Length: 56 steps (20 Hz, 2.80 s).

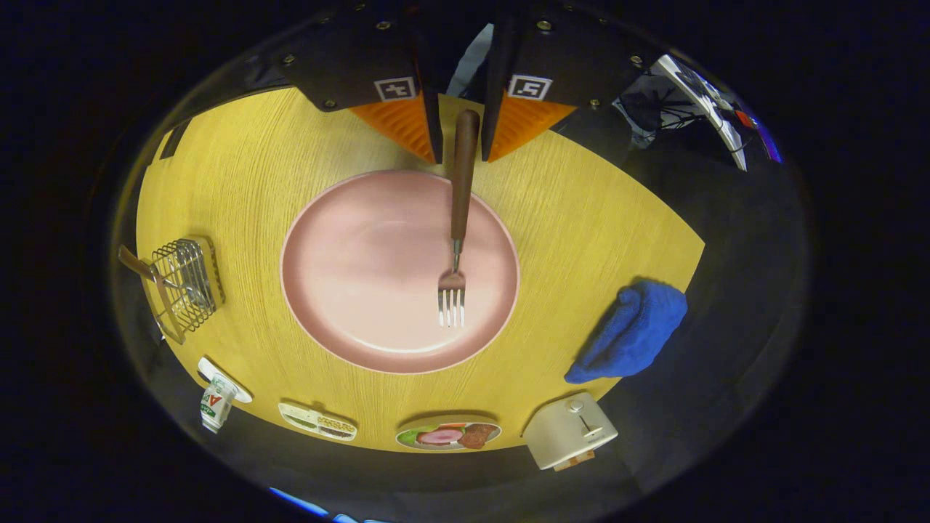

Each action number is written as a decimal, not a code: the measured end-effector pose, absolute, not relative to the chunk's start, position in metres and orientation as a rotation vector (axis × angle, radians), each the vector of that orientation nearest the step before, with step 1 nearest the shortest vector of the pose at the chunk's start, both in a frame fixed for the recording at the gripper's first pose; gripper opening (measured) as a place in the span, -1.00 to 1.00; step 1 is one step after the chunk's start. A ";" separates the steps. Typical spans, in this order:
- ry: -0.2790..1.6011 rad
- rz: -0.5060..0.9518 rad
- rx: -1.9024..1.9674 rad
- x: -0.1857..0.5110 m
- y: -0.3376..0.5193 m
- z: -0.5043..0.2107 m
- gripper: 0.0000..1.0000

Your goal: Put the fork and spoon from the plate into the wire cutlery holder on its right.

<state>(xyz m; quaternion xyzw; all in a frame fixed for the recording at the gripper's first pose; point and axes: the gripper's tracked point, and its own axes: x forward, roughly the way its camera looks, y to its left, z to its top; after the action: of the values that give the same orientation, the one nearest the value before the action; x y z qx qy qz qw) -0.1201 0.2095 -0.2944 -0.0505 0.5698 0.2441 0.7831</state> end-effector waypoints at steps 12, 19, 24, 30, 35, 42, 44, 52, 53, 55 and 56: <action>1.194 0.513 0.033 -0.104 0.207 -0.277 -0.92; 1.117 0.431 0.102 -0.068 0.165 -0.239 -0.92; 1.079 0.311 0.134 -0.042 0.100 -0.219 -0.92; 1.082 0.175 0.141 -0.031 0.020 -0.211 -0.92; 1.097 0.130 0.153 -0.034 -0.012 -0.209 -0.92; 1.209 0.136 0.154 -0.042 -0.030 -0.216 -0.92; 1.238 0.142 0.153 -0.042 -0.034 -0.214 -0.92; 1.276 0.139 0.186 -0.028 -0.038 -0.202 -0.81; 1.266 0.138 0.185 -0.027 -0.038 -0.200 -0.81; 1.243 0.135 0.183 -0.022 -0.038 -0.194 -0.73; 1.224 0.137 0.188 -0.019 -0.038 -0.191 -0.69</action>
<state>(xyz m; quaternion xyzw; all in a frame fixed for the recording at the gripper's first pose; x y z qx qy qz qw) -0.0189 -0.0380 -0.1911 0.0881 0.5734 0.0644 0.8120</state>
